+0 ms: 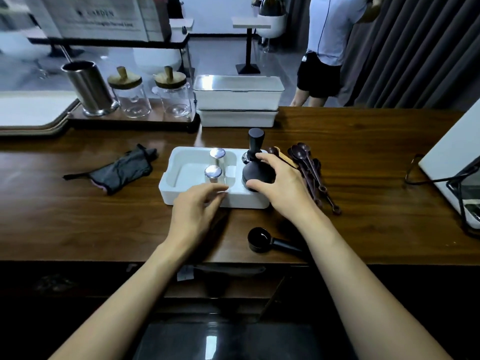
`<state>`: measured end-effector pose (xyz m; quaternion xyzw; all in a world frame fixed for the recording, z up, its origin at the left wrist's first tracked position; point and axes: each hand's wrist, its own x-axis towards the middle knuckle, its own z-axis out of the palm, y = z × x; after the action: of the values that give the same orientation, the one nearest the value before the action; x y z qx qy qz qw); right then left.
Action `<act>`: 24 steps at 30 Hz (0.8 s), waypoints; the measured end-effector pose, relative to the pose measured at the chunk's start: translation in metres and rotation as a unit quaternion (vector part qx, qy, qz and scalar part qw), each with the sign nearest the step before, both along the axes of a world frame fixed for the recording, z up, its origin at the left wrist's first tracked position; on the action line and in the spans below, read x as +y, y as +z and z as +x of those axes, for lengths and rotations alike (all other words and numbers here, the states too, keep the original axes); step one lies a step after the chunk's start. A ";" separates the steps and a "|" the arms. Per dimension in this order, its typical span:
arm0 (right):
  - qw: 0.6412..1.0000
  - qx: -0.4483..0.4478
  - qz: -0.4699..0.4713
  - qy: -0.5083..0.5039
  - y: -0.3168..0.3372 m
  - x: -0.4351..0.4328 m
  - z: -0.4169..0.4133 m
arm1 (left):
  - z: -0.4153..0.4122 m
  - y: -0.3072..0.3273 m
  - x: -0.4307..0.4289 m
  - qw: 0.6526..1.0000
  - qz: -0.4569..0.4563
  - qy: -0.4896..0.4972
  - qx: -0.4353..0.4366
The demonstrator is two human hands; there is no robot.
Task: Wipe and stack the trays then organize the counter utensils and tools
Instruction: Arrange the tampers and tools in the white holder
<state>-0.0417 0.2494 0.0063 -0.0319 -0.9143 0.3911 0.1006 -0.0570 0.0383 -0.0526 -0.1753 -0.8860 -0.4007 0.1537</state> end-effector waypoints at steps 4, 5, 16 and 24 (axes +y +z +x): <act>1.000 -0.011 -0.004 -0.018 -0.004 -0.006 -0.003 | 0.001 0.000 -0.003 1.000 -0.006 -0.014 0.009; 1.000 -0.013 -0.011 -0.021 -0.005 -0.006 -0.004 | 0.002 -0.001 -0.004 1.000 -0.006 -0.016 0.010; 0.998 -0.033 -0.034 -0.043 -0.015 -0.006 -0.004 | 0.007 0.002 -0.007 0.999 0.013 -0.037 -0.006; 0.996 -0.047 -0.033 -0.064 -0.013 -0.013 -0.001 | 0.004 0.010 -0.015 0.996 0.077 -0.047 -0.027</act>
<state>-0.0427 0.2360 -0.0069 -0.1120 -0.9005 0.4121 0.0817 -0.0529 0.0236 -0.0429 -0.1937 -0.8472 -0.4792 0.1232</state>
